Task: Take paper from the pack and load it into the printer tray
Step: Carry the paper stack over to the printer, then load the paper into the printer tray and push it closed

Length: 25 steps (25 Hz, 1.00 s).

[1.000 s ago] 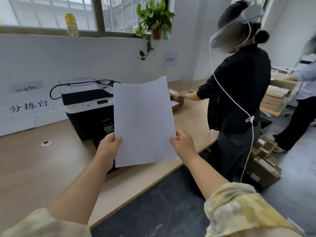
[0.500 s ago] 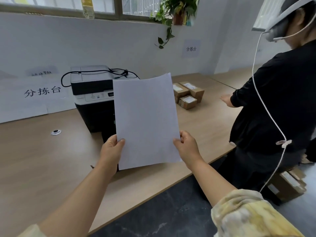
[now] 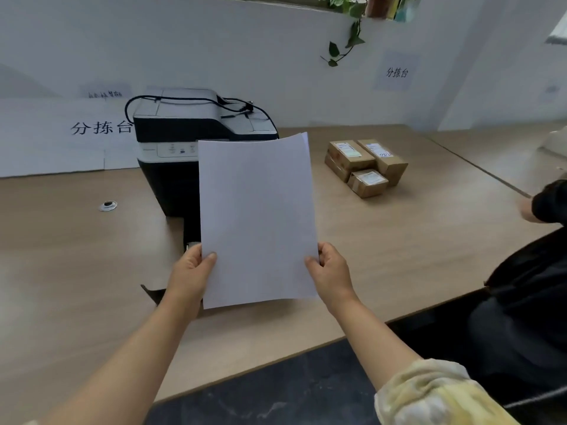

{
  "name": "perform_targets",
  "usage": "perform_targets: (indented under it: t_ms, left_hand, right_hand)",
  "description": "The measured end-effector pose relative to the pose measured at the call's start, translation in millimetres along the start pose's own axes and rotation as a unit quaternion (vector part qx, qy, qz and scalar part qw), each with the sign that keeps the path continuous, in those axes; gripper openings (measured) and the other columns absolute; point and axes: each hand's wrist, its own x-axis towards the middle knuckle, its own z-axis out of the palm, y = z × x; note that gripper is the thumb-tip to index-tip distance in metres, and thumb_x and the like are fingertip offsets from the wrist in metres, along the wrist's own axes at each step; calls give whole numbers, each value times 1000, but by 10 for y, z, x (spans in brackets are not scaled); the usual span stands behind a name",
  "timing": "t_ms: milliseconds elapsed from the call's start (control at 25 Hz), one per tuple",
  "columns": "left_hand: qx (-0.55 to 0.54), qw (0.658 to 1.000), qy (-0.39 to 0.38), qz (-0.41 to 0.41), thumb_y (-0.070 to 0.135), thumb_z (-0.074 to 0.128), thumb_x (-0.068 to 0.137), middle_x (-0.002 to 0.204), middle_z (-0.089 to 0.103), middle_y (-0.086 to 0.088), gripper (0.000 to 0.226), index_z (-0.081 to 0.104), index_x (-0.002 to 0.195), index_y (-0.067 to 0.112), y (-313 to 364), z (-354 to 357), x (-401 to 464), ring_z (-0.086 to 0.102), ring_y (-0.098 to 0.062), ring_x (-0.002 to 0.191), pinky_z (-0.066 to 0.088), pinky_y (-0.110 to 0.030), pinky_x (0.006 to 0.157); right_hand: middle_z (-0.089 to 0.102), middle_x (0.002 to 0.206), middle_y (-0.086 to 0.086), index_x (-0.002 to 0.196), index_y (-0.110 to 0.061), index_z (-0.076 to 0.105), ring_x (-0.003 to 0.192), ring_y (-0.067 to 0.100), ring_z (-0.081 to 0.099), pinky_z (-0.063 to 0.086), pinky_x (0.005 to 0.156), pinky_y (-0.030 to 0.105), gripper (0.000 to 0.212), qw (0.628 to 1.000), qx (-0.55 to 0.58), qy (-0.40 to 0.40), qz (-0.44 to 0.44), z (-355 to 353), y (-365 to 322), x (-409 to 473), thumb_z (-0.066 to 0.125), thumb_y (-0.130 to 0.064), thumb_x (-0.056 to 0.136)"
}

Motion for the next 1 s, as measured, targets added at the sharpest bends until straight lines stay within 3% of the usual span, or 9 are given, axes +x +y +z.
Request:
perform_targets:
  t_ms: [200,440,640,840,1000]
  left_hand:
    - [-11,999,36,-2,10,42,99,114,66,-11,23,55,118,12,-162,-11,30,65,-23,90,54,-38,80]
    - [29,997,77,14,16,44,99,106,70,-2,19,60,107,22,-445,-170,95,67,-23,95,54,-43,85]
    - [41,993,101,52,16,46,97,107,70,-5,17,61,106,19,-773,-336,122,65,-23,100,53,-41,88]
    - [48,986,124,100,14,47,96,98,68,2,19,60,95,27,-1036,-405,89,64,-8,91,52,-19,74]
    - [64,977,146,139,11,46,96,87,63,7,28,60,85,32,-1168,-416,124,58,1,78,47,-9,68]
  right_hand:
    - [66,102,6,97,-19,55,95,23,64,57,82,41,9,999,2,-31,-11,119,192,185,52,-13,92]
    - [61,93,-7,93,-26,47,85,6,61,52,63,13,16,998,14,-58,-31,398,499,221,50,-10,95]
    - [62,87,-11,89,-34,45,75,-4,61,53,66,17,25,996,-1,-54,-74,644,784,203,49,-11,95]
    - [63,86,-4,95,-36,48,78,12,62,54,69,26,21,992,19,-38,-122,812,1055,190,48,-15,95]
    - [62,84,-14,96,-37,46,70,8,58,49,60,15,19,987,13,-7,-163,897,1177,222,49,-18,95]
